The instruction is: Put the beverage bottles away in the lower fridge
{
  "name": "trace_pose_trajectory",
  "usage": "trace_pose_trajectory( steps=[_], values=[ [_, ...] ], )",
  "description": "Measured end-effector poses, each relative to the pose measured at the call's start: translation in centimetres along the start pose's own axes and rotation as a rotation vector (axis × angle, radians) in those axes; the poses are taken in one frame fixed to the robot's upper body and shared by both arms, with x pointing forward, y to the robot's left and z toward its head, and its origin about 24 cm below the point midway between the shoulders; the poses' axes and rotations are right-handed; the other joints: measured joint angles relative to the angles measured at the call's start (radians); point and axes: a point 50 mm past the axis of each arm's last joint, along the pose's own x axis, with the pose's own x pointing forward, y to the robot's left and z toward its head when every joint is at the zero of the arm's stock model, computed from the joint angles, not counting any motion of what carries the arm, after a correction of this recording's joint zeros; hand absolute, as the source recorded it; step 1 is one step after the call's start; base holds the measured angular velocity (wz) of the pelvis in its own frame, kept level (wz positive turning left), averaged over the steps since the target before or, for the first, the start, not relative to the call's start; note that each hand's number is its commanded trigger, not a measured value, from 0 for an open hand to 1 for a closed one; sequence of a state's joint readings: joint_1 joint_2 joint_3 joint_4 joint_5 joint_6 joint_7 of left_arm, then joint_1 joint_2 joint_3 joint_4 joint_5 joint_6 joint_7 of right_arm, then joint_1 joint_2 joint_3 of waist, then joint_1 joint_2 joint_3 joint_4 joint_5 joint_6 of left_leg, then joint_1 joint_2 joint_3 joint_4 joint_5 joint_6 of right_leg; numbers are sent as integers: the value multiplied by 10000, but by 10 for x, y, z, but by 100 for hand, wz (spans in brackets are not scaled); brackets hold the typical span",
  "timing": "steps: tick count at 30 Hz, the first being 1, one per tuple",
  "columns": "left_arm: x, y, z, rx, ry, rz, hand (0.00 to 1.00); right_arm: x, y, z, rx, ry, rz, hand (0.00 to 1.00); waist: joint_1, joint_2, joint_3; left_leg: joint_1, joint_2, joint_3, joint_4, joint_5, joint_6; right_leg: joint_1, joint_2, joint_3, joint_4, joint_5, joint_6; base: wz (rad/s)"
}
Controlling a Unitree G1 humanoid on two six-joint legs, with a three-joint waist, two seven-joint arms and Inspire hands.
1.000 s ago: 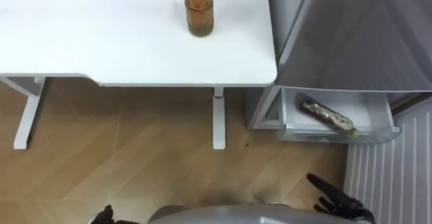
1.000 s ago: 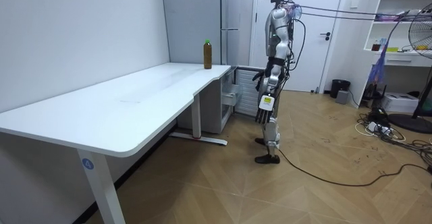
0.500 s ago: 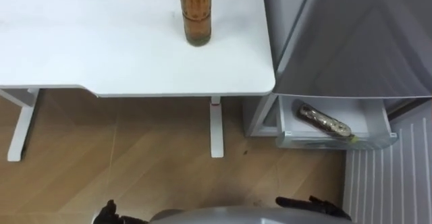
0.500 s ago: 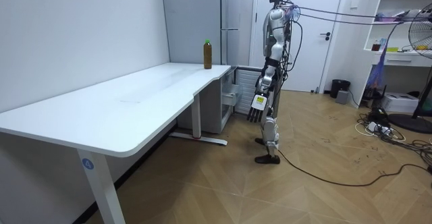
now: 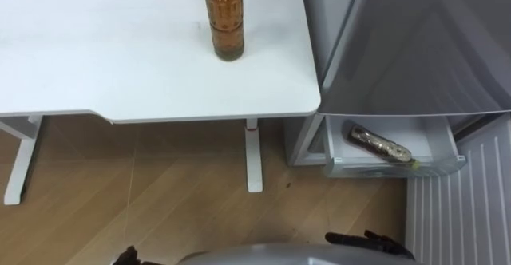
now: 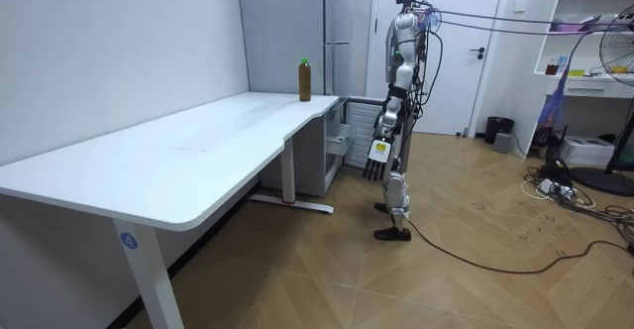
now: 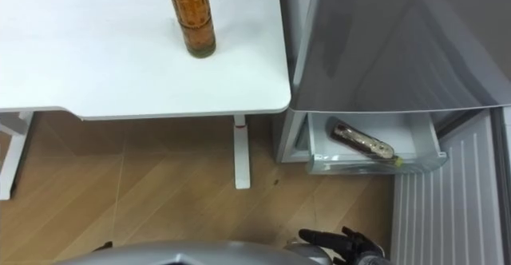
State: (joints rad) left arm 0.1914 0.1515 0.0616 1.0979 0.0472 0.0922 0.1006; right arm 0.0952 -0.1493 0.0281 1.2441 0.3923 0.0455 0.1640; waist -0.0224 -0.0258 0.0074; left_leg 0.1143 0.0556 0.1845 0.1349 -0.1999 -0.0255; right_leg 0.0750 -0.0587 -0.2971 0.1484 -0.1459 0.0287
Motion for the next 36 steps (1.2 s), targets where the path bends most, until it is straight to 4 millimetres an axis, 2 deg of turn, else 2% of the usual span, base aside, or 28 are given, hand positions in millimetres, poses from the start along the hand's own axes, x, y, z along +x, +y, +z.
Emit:
trace_pose_trajectory(
  steps=[1, 5, 6, 8, 10, 11, 12, 13, 15, 16, 18, 19, 22, 26, 28, 32, 34, 36],
  values=[
    [0, 0, 1, 55, 12, -4, 0, 0, 0, 1, -21, -20, 13, 0, 0, 39, -21, -1, -1, 1, 0, 0, 0, 1, -1, 2, 0, -2, 2, 0],
    [1, 1, 4, -83, 67, 96, 0, 2, 4, 9, -167, 109, 90, 0, -4, -43, -49, 34, -5, 5, 17, 2, 2, 3, 1, 73, 5, -7, 4, -2],
    [1, 2, 4, -83, 84, 175, 0, 2, 4, 10, -227, 160, 94, 0, -3, -79, -33, 43, -6, 5, 19, 2, 3, 6, 1, 81, 5, -7, 4, 0],
    [1, 2, 4, -87, 109, 246, 0, 2, 5, 11, -471, 175, 118, 0, 18, 27, -12, 56, -6, 6, 22, 2, 2, 6, 2, 101, 3, -7, 4, -2],
    [1, 3, 4, -190, 129, 269, 0, 2, 6, 10, -662, 231, 135, 0, 60, -131, 0, 103, -6, 28, 21, 2, 2, -5, 10, 172, 7, -10, 3, -10],
    [1, 3, 2, -470, 203, 266, 0, 2, 6, 9, -786, 253, 137, 0, 94, -127, 53, 181, -5, 35, 13, 2, 1, 10, 20, 240, 9, -14, 2, -16],
    [1, 3, 0, -713, 299, 275, 0, 2, 6, 9, -896, 272, 137, 0, 97, -46, 17, 209, -7, 10, 11, -1, -2, 21, 25, 287, 4, -24, 6, -15],
    [0, 3, -4, -918, 416, 287, 0, 2, 6, 8, -883, 258, 134, 0, 102, -99, 40, 223, -9, -5, 7, -2, -4, 72, 27, 307, -2, -30, 9, -9],
    [0, 3, -9, -1767, 688, 366, 0, 2, 6, 7, -824, 263, 141, 0, 112, -22, -7, 316, -5, -28, -4, -15, -23, 146, 48, 361, -17, -30, 8, -7],
    [-1, 2, -11, -2017, 770, 389, 0, 2, 7, 7, -828, 260, 149, 0, 117, -142, 11, 319, -4, -29, -6, -17, -25, 149, 50, 369, -18, -31, 7, -4],
    [-1, 2, -17, -2927, 1005, 419, 0, 2, 6, 6, -805, 292, 139, 0, 124, -61, -33, 326, -3, -78, -3, -24, -29, 158, 54, 367, -10, -37, 2, 0],
    [-2, 2, -18, -3216, 1071, 450, 0, 2, 6, 6, -778, 294, 129, 0, 128, -119, -25, 326, -2, -79, -2, -24, -29, 161, 54, 367, -10, -37, 2, 0],
    [-2, 3, -20, -4813, 1328, 739, 0, 2, 4, 5, -691, 323, 48, 0, 194, -94, -29, 377, 0, -74, -1, -36, -27, 240, 57, 361, -16, -37, 2, 3],
    [-1, 17, -11, -6886, 1196, 1652, 0, 1, 0, 2, -508, 344, -44, 0, 288, -71, -30, 441, 3, -90, -10, -63, -12, 345, 56, 296, 11, -37, 3, 9],
    [-1, 27, 0, -7989, 917, 2177, 0, 0, -3, -1, -232, 328, -140, 0, 278, -63, -30, 425, -17, -369, -12, -89, 12, 387, 41, 180, 24, -52, 18, 18],
    [-5, 46, 19, -9363, 159, 3538, 0, -2, -6, -2, -207, 167, -227, 0, 561, -6, -84, 427, -28, -498, -14, -95, 15, 351, 65, 244, 46, -57, 14, -2],
    [-9, 55, 26, -9804, -151, 4110, 0, -3, -7, -4, -243, 98, -260, 0, 576, -15, -128, 418, -26, -485, -1, -95, 14, 365, 68, 227, 44, -52, 5, 2],
    [-17, 73, 41, -10473, -948, 5043, 0, -3, -9, 0, -726, 4, -362, 0, 590, -11, -159, 445, -23, -488, -2, -95, 14, 391, 75, 228, 38, -47, -2, 0]
  ],
)
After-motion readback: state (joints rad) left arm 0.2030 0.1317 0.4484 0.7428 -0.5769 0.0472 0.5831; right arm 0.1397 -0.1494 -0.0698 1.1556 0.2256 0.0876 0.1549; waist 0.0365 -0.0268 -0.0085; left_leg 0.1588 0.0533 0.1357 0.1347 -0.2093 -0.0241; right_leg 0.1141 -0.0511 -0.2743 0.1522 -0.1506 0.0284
